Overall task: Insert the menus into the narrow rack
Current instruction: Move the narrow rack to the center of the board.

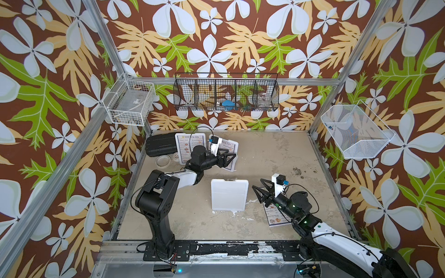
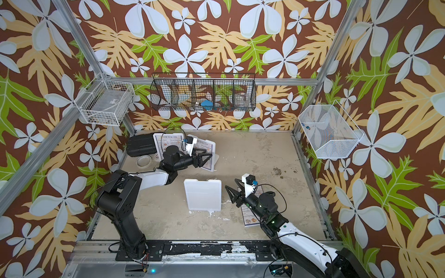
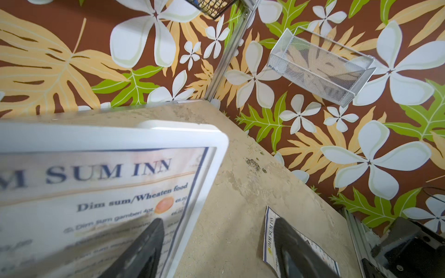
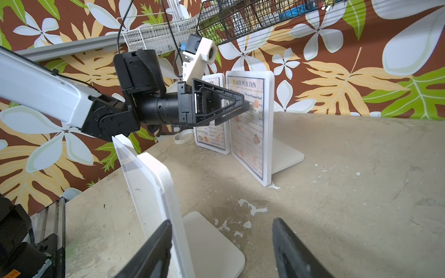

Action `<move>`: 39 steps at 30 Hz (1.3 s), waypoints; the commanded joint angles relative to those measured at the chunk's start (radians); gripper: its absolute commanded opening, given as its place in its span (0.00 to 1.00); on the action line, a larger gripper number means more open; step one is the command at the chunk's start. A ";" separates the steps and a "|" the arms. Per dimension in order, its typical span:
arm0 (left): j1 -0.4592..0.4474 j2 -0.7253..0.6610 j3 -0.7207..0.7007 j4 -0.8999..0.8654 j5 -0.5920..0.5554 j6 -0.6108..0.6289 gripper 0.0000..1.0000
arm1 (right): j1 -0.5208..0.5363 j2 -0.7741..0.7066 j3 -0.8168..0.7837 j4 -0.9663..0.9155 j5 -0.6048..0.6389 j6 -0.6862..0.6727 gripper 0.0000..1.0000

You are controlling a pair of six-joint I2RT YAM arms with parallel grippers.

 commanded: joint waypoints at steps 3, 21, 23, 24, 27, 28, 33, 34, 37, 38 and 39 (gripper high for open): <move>-0.001 0.116 0.130 -0.117 0.050 0.043 0.73 | 0.000 0.001 -0.004 0.027 0.016 0.005 0.67; 0.000 -0.184 -0.082 -0.083 -0.194 0.022 0.78 | -0.003 -0.037 0.011 -0.045 0.190 0.051 0.75; 0.000 -0.294 -0.155 -0.086 -0.280 0.012 0.80 | -0.003 -0.044 0.022 -0.069 0.220 0.057 0.77; 0.000 -0.351 -0.200 -0.086 -0.334 0.002 0.82 | -0.003 -0.048 0.027 -0.084 0.232 0.058 0.78; 0.000 -0.516 -0.330 -0.086 -0.460 -0.034 0.85 | -0.003 -0.052 0.030 -0.113 0.201 0.047 0.79; 0.000 -0.570 -0.376 -0.084 -0.486 -0.042 0.85 | -0.003 -0.053 0.027 -0.116 0.183 0.042 0.79; 0.000 -0.849 -0.648 -0.075 -0.529 -0.066 0.90 | -0.002 -0.060 -0.049 -0.048 0.060 0.053 0.81; 0.000 -0.894 -0.687 -0.078 -0.522 -0.066 0.90 | -0.001 -0.060 -0.058 -0.041 0.046 0.054 0.82; 0.000 -1.015 -0.812 -0.062 -0.458 -0.069 0.90 | 0.003 -0.049 -0.076 -0.013 0.017 0.058 0.84; 0.000 -1.053 -0.843 -0.054 -0.425 -0.062 0.90 | 0.007 -0.038 -0.081 0.001 0.010 0.058 0.85; 0.000 -1.090 -0.872 -0.051 -0.400 -0.061 0.90 | 0.012 -0.023 -0.081 0.010 0.006 0.058 0.85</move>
